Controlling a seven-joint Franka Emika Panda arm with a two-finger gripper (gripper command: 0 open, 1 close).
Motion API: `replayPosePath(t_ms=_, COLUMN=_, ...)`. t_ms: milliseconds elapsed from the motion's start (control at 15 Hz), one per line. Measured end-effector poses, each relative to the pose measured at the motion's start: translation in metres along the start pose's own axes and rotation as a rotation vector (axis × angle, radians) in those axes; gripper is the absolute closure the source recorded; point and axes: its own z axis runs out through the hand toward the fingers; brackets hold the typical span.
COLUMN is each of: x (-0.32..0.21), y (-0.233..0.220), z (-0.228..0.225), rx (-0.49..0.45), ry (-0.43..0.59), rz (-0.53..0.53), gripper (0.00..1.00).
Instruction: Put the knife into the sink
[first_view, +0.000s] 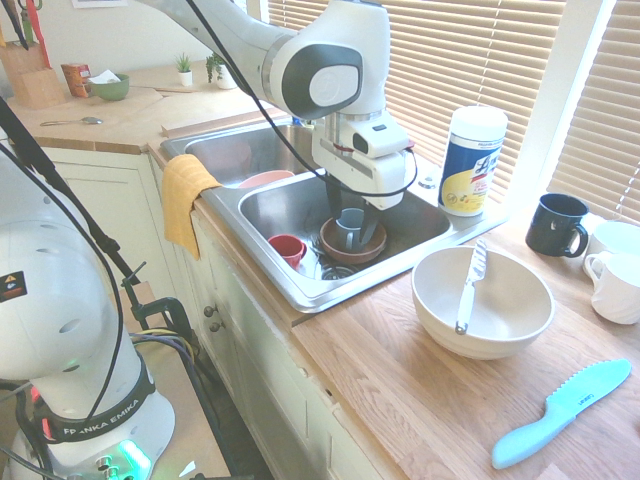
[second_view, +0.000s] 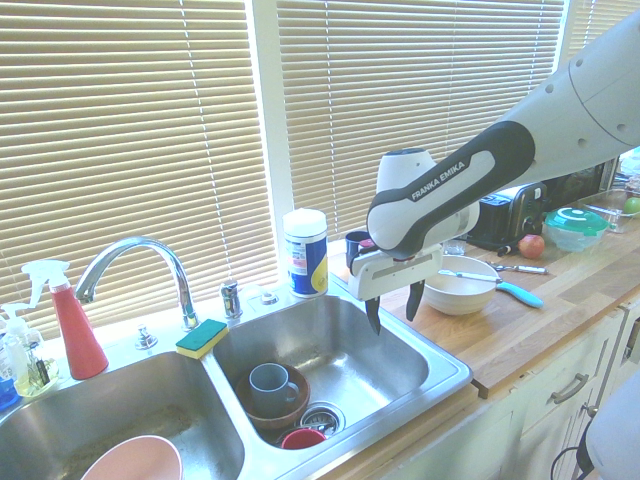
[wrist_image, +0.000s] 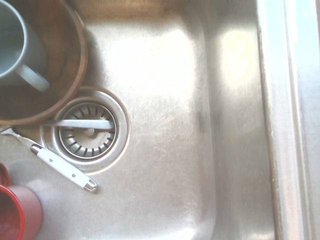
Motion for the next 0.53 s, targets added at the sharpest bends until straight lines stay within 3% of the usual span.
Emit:
replayPosePath(t_ms=267, x=0.002, y=0.0, z=-0.009, rx=0.004, ry=0.002, rz=-0.039, gripper=0.0)
replayPosePath(t_ms=533, x=0.044, y=0.02, z=-0.069, rx=0.003, ry=-0.011, rz=-0.267, gripper=0.0)
